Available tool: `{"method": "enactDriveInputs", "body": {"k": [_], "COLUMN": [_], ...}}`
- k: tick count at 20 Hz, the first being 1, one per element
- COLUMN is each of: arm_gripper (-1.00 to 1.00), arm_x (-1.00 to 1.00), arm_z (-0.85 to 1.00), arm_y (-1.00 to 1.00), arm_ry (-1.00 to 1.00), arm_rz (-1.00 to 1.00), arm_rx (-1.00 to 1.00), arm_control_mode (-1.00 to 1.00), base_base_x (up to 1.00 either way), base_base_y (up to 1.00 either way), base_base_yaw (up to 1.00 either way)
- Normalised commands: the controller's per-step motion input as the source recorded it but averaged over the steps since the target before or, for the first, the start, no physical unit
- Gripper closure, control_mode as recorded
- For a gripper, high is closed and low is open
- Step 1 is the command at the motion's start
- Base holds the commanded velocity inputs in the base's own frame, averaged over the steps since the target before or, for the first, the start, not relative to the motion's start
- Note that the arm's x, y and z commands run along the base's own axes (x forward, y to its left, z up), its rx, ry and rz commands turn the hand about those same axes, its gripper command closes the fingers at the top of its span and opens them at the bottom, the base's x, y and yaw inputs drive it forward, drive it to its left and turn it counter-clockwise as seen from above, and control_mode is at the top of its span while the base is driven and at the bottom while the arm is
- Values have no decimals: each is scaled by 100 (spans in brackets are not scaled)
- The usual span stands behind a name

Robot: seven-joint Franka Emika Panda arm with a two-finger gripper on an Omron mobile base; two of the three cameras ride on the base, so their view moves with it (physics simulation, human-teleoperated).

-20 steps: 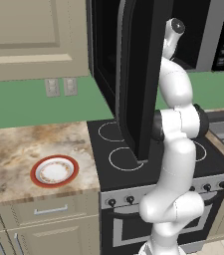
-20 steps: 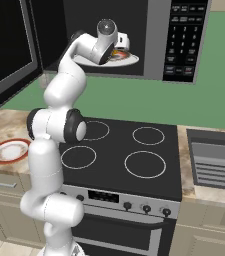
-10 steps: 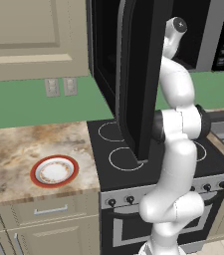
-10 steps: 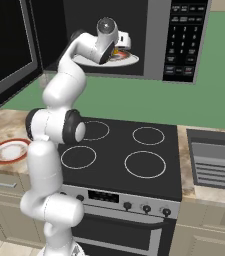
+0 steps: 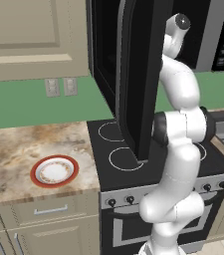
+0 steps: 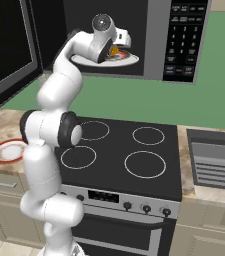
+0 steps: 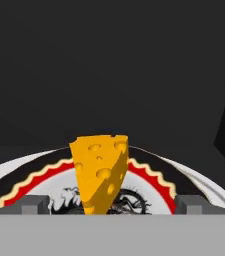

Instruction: Pick the cheese from the counter and place it in the microwave. Then turn on the microwave.

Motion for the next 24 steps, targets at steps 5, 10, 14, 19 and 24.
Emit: {"method": "enactDriveInputs", "body": {"k": [5,10,14,19,24], "arm_gripper": [-100,-100,-100,-100,-100], "arm_x": [-28,-32,-33,-38,-39], "arm_z": [11,4,3,4,7], "arm_y": [0,-2,-1,-1,-2], "arm_ry": [-5,-1,-4,-5,-7], "arm_rz": [-6,-3,-1,-1,0], "arm_rx": [0,0,0,0,0], "arm_control_mode": [-100,-100,-100,-100,-100], "base_base_x": [0,0,0,0,0], "base_base_y": [0,0,0,0,0], "base_base_yaw": [0,0,0,0,0]}}
